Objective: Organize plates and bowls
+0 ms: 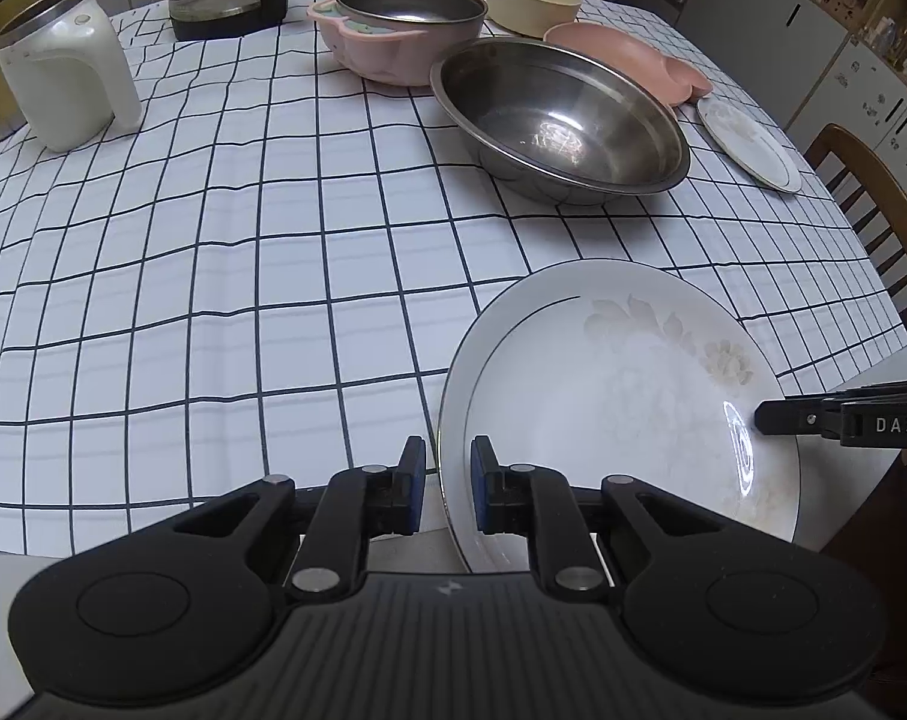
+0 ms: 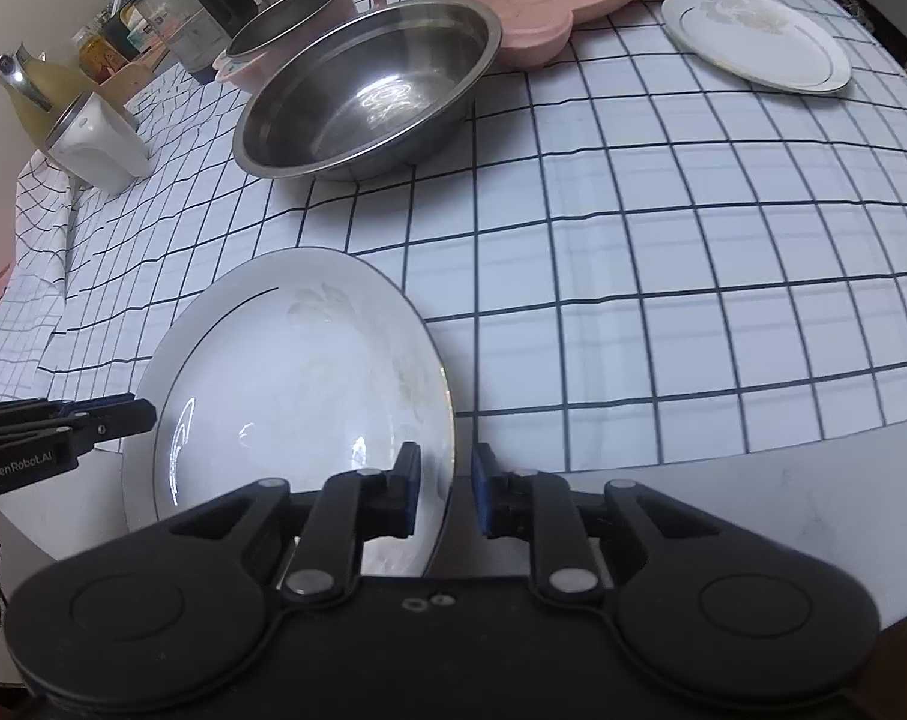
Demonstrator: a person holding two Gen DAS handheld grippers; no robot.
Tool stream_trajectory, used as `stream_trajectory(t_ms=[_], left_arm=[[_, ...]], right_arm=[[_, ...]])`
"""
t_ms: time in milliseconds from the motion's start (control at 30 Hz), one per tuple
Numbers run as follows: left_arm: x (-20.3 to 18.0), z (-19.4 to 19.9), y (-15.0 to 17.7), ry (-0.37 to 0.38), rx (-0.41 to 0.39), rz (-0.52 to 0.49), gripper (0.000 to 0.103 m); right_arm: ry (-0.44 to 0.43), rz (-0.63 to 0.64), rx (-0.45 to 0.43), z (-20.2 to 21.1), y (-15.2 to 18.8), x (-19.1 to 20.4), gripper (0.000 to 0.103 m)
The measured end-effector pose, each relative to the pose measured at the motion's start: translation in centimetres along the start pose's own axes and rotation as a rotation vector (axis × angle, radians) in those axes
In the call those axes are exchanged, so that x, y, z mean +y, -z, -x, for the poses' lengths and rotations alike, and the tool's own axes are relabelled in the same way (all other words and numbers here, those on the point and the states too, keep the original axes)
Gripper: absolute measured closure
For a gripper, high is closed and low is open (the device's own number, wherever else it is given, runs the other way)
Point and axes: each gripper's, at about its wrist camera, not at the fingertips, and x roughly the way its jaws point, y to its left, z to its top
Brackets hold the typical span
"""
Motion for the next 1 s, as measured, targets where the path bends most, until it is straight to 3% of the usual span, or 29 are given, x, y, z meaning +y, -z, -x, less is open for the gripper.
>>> stream_trajectory(t_ms=[233, 533, 600, 700, 767, 833, 900, 1000], left_arm=[[-0.5, 1.9, -0.3, -0.005, -0.063, -0.023, 0.088], [-3.4, 4.6, -1.5, 0.042, -0.17, -0.099, 0.087], [-4.2, 5.1, -1.8, 0.054, -0.191, -0.112, 0.087], [-5.2, 5.9, -2.2, 0.085, -0.225, -0.124, 0.076], [-5.8, 6.5, -2.5, 0.099, -0.253, -0.134, 0.058], [-6.6, 7.1, -2.8, 0.104, -0.286, -0.146, 0.049], [-7.4, 7.5, -3.2, 0.101, -0.308, -0.16, 0.048], [-8.5, 7.8, -4.0, 0.097, -0.332, -0.168, 0.048]], right_arm=[[0.029, 0.032, -0.081, 2.5, 0.3, 0.7, 0.071], [0.057, 0.098, -0.203, 6.1, 0.7, 3.0, 0.067], [0.065, 0.109, -0.234, 7.1, 0.8, 3.3, 0.061], [0.074, 0.103, -0.286, 8.5, 0.8, 3.4, 0.049], [0.074, 0.096, -0.314, 9.4, 0.8, 3.2, 0.043], [0.075, 0.093, -0.34, 10.2, 0.7, 3.2, 0.039], [0.076, 0.095, -0.366, 10.9, 0.5, 3.1, 0.037], [0.091, 0.12, -0.409, 11.9, 0.1, 2.9, 0.027]])
